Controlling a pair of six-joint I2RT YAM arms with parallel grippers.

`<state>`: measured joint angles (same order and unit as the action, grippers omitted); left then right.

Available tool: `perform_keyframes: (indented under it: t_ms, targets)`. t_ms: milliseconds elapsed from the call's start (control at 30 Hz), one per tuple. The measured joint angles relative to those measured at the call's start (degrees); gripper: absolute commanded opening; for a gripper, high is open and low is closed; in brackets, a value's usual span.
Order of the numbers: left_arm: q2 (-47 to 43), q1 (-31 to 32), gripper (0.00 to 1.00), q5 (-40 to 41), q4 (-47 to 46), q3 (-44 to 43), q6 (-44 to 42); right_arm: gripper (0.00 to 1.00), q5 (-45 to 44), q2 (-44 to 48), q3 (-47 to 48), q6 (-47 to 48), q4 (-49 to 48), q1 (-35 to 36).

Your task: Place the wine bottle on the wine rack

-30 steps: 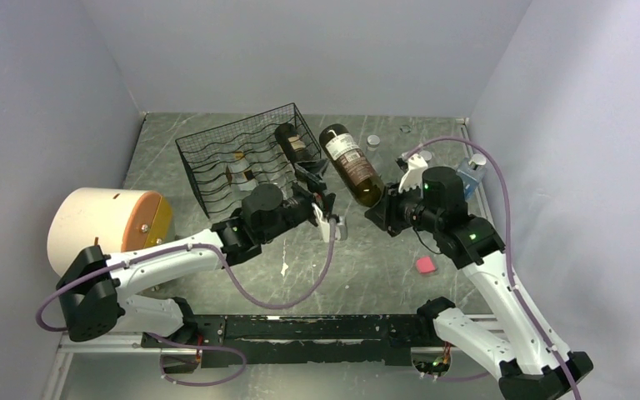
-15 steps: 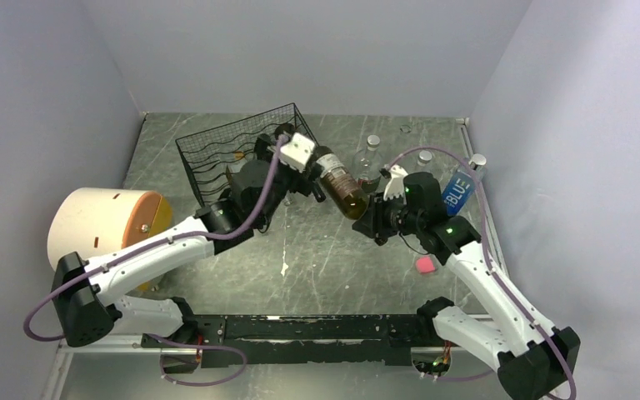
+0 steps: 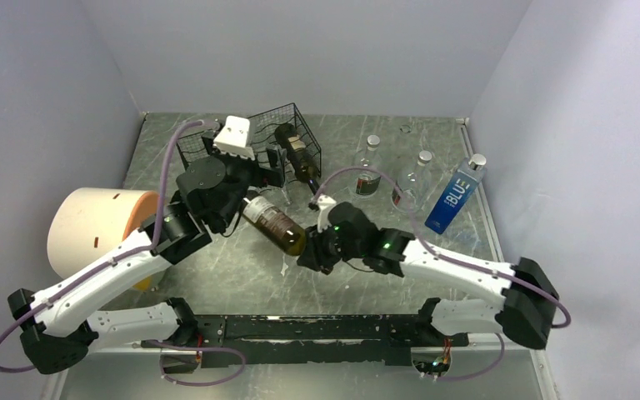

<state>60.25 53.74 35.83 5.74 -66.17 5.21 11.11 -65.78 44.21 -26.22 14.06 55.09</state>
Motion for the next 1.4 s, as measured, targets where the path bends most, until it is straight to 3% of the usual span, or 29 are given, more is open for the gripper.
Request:
perform_keyframes:
  t_ms: [267, 433, 900, 1400]
  targets:
    - [-4.0, 0.0, 0.99, 1.99, 3.23, 0.0, 1.7, 0.0, -12.28, -16.24, 5.33, -0.87, -3.48, 12.9]
    - [-5.9, 0.0, 0.99, 3.43, 5.33, 0.0, 2.25, 0.0, -16.7, -23.87, 10.12, -2.32, -5.31, 16.65]
    - [-11.15, 0.0, 0.99, 3.78, 8.22, 0.31, 3.08, 0.0, -25.16, -35.3, 18.56, -10.45, -8.59, 18.49]
    - [-11.8, 0.0, 0.99, 3.76, 8.92, 1.86, 2.95, 0.0, -29.7, -42.88, 26.88, -11.47, -8.2, 18.34]
